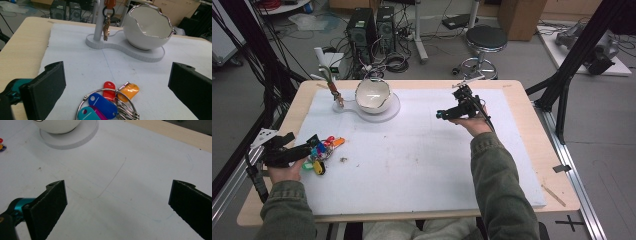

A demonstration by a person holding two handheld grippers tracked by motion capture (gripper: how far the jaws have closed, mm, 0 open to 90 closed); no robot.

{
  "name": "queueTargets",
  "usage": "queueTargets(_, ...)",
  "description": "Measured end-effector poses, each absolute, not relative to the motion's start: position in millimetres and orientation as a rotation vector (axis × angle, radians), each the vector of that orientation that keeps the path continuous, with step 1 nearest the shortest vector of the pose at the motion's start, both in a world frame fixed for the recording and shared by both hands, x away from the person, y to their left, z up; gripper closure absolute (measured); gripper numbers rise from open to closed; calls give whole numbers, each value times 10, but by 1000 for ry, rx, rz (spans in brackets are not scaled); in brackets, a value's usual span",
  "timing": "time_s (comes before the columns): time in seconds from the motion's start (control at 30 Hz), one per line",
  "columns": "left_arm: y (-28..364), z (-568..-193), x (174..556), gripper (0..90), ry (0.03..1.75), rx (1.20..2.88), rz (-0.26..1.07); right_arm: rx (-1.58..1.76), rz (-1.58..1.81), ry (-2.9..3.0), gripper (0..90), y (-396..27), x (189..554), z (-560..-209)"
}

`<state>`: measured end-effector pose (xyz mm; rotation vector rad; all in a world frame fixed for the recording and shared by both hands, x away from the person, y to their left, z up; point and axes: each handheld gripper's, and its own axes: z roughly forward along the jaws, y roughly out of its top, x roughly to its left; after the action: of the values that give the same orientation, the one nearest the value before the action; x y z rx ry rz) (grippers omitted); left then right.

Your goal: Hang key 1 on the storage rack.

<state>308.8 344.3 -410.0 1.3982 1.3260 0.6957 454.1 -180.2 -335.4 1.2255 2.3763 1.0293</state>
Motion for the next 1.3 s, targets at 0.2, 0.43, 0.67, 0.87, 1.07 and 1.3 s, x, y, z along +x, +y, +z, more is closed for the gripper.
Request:
queueTargets(0.2,3443,-4100,3087,17,1326,1406,696,1246,1025,2359,8,-1950,4444,-3419)
queueTargets(0.43,3435,-4103,3089,17,1328,1411,697,1278,1020,2335,8,-2145,4345,-3542)
queueTargets(0.67,3435,-4105,3088,17,1329,1416,698,1286,1039,2321,8,-2283,4233,-3620)
queueTargets(0.87,3437,-4105,3085,17,1328,1421,698,1314,1084,2279,7,-2443,4140,-3680)
queueTargets(1.07,3436,-4108,3090,17,1329,1422,700,1365,1106,2212,7,-2638,4034,-3741)
queueTargets(1.3,3430,-4108,3089,17,1328,1427,699,1405,1137,2146,7,-2863,3905,-3826)
